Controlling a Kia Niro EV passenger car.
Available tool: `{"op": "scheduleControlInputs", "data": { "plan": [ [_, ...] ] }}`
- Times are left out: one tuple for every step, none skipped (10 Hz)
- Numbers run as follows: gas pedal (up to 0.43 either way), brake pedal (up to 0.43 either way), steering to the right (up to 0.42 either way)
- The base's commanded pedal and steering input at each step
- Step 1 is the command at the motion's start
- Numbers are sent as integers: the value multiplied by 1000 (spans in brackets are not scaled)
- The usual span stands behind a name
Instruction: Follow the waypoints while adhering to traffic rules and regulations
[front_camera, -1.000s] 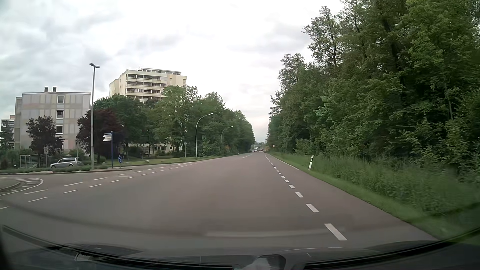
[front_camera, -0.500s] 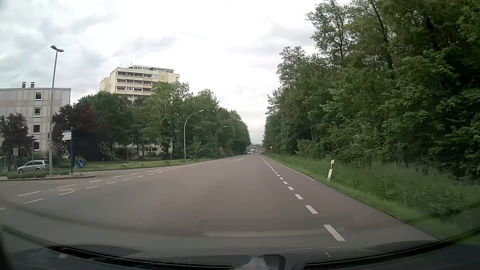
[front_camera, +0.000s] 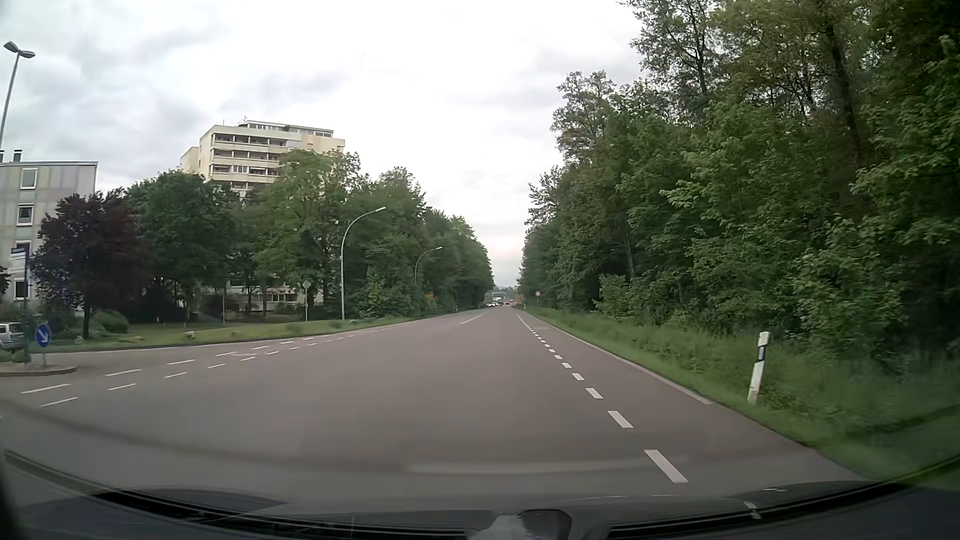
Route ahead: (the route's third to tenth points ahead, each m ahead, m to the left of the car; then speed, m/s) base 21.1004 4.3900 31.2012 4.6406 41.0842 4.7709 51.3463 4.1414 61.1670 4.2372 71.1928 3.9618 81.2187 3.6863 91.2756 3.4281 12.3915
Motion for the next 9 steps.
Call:
{"op": "scheduleControlInputs", "data": {
  "plan": [
    [87, 0, 7],
    [87, 0, 6],
    [87, 0, 6],
    [87, 0, 6],
    [87, 0, 6],
    [87, 0, 5],
    [87, 0, 5],
    [87, 0, 4],
    [87, 0, 4]
  ]
}}
